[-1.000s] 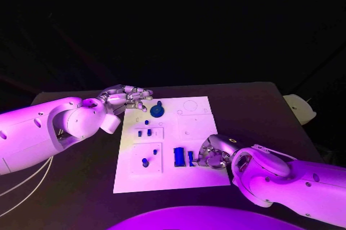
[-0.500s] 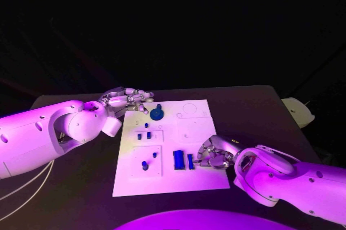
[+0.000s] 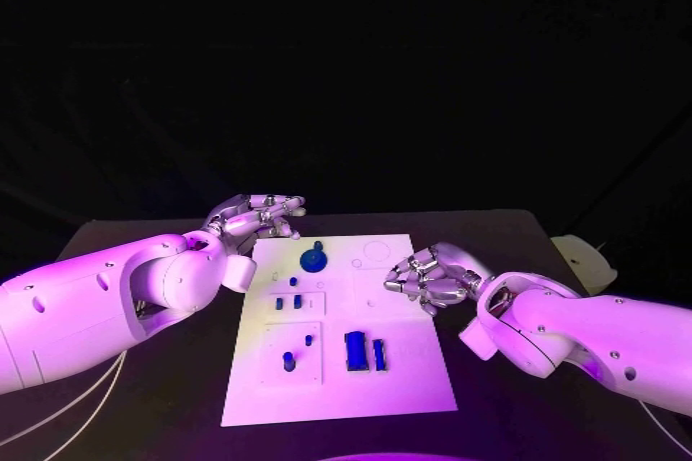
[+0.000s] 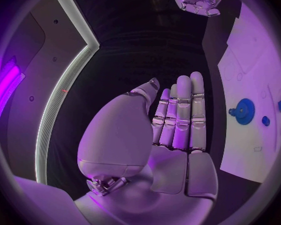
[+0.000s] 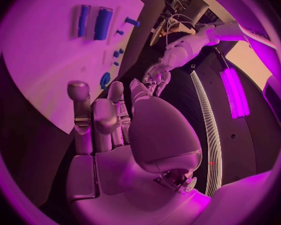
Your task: Assemble the parts on the task board
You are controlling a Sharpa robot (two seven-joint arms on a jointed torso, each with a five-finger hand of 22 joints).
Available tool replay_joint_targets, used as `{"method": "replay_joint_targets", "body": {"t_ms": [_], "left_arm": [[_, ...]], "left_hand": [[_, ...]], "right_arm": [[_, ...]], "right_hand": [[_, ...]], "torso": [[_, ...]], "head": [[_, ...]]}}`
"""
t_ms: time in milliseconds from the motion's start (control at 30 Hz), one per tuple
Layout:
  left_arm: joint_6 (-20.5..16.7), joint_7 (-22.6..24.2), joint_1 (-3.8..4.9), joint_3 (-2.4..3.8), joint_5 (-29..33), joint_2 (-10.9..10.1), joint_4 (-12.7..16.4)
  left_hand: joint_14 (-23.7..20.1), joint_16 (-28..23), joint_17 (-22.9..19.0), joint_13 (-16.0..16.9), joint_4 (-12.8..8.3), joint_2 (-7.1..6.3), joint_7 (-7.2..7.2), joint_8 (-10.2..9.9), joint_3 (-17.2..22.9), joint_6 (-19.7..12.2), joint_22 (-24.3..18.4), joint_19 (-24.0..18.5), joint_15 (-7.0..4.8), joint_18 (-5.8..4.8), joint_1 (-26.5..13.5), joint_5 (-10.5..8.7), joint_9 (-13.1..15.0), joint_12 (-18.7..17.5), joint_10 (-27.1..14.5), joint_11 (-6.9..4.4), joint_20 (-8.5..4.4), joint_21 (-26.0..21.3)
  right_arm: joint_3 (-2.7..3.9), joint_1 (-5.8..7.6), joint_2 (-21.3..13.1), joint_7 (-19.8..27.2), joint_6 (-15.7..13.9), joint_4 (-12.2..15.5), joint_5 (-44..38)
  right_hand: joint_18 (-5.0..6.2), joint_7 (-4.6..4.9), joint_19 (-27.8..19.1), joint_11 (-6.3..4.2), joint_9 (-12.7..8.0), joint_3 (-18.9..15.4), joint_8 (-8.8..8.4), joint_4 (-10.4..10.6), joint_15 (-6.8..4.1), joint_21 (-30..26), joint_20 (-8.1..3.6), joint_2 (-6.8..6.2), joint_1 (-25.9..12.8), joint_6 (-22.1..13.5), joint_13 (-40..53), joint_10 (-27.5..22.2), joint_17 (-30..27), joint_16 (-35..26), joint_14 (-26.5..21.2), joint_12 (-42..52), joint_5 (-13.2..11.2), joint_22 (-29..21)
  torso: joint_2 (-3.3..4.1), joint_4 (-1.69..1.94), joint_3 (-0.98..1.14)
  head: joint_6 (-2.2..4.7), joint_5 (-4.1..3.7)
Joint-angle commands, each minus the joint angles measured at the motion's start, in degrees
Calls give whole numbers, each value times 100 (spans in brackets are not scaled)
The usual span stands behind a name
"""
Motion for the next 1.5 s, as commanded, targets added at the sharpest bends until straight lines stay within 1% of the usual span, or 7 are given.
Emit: {"method": "replay_joint_targets", "body": {"t_ms": [33,800,833,1267,1433,1467,1500], "left_arm": [[-693,734,-55,-14,531,70,-48],[-579,994,-211,-36,561,799,-1173],[-669,903,-205,-39,644,773,-1157],[-1719,1103,-335,-5,244,700,-479],[-2488,1249,-430,20,-49,647,18],[-2597,1270,-444,24,-90,639,88],[-2689,1287,-455,27,-125,633,147]], "left_hand": [[14,15,-3,7,9,7,-2,29,-39,-10,-9,42,16,78,-42,16,7,39,12,-19,-5,-42],[-1255,-4202,-1687,-332,-69,105,-52,-219,-423,-280,-1923,-1418,679,-103,30,11,-17,-1212,-188,354,791,-3160],[-2682,-4492,-2198,-691,-318,625,-335,-727,-846,-1893,-2094,-2619,374,-293,-2419,-316,-391,-1424,-1831,2,279,-3481],[-3973,-4878,-2198,-691,-914,625,-644,-727,-1280,-3291,-2591,-3729,132,-507,-4561,-316,-391,-2020,-3288,-259,-143,-3896],[-4383,-5324,-2198,-691,-914,625,-1113,-727,-1402,-3741,-2591,-4081,-307,-546,-5245,-316,-391,-2020,-3750,-750,-282,-3990],[-4450,-5324,-2198,-691,-914,625,-1113,-727,-1422,-3819,-2591,-4139,-307,-979,-5363,-316,-391,-2020,-3830,-750,-308,-4392],[-4514,-5324,-2198,-691,-914,625,-1113,-727,-1440,-3892,-2591,-4195,-307,-979,-5469,-316,-391,-2020,-3902,-750,-327,-4392]], "right_arm": [[6,150,101,1094,172,-322,1824],[68,361,1364,2217,370,-2665,3092],[64,366,1344,1953,161,-2625,2925],[397,5,1066,2350,-888,-1679,3496],[606,-223,891,2600,-1549,-1084,3855],[633,-252,868,2632,-1635,-1006,3902],[656,-276,850,2659,-1705,-943,3940]], "right_hand": [[108,79,-302,81,-94,-75,-110,-3,49,-932,58,53,71,-23,-549,-77,-1164,-1177,-318,-527,-167,-448],[98,465,-1509,621,-1482,416,-454,-380,776,-2752,785,128,495,-91,-4161,-102,-3534,-5637,-1415,-2999,-254,-3103],[-257,119,-3136,373,-1849,88,-808,-603,599,-3103,419,55,-1967,-1784,-4352,-2039,-3946,-5777,-3364,-3401,-487,-4307],[-415,-154,-4630,-169,-2211,88,-808,-1111,197,-3103,117,55,-4151,-3277,-4856,-3761,-4367,-6182,-5130,-3401,-1101,-5456],[-476,-631,-5089,-169,-2314,88,-808,-1111,197,-3103,14,55,-4839,-3750,-4856,-4308,-4481,-6182,-5682,-3401,-1101,-5791],[-476,-631,-5167,-169,-2329,88,-808,-1111,197,-3103,-4,55,-4958,-3831,-4856,-4401,-4500,-6182,-5777,-3401,-1101,-5848],[-517,-631,-5238,-169,-2737,88,-808,-1111,197,-3103,-417,55,-5066,-3905,-4856,-4485,-4518,-6182,-5863,-3401,-1101,-5901]], "torso": [[-154,5,-92],[-373,74,-79],[-373,53,-104],[-277,432,156],[-268,466,180],[-268,466,180],[-268,466,180]], "head": [[231,34],[694,130],[676,127],[729,15],[734,5],[734,5],[734,5]]}}
